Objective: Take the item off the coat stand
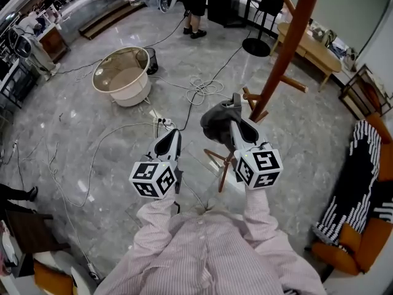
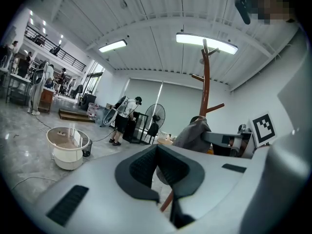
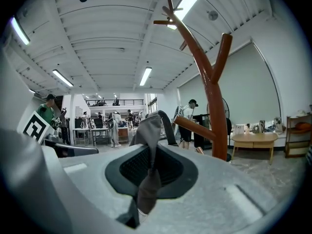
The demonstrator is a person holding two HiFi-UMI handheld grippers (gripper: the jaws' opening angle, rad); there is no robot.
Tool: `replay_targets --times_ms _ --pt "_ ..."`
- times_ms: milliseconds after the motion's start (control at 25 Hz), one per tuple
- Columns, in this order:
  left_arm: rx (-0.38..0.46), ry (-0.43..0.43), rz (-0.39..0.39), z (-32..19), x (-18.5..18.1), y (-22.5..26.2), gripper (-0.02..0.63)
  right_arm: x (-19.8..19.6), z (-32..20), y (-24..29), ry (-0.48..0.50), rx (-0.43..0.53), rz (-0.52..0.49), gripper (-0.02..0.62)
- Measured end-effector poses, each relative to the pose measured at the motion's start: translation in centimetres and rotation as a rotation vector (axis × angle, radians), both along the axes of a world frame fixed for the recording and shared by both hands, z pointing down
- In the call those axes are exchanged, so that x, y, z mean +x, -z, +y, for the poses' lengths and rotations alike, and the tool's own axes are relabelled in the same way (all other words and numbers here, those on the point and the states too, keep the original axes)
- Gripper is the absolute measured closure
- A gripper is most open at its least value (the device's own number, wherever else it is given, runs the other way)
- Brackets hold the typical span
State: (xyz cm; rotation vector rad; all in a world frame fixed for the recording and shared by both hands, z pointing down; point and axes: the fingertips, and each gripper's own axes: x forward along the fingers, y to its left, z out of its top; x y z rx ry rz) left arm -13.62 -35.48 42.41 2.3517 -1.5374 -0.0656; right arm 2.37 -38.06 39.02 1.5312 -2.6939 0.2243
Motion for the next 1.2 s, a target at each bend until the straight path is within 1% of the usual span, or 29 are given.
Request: replay_targets --times_ms 320,600,800,1000,1200 --pt "0.004 -0.025 -0.006 1.2 -1.5 -0.3 0.604 -2.3 1.9 -1.4 0.048 0.006 0.008 0.568" --pt "0.012 -0.063 -0.020 2.1 -1.3 -0.5 0.604 -1.8 3.8 -2.9 0.033 0.003 -0.064 0.568" --pt "0.017 -0.088 -0.030 2.6 -1.0 -0.6 0.604 -0.4 5.2 -3.5 -0.003 0.010 -0.092 0.568" --pt "0.021 -0.107 -0.043 2.6 -0.9 -0.8 0.604 1.7 6.1 -4.0 -0.067 0.017 -0.124 0.568" --pt "0.035 -0.117 -0.061 2.3 -0.6 -0.6 0.604 3.9 6.5 -4.4 -0.111 0.013 -0.118 0.568"
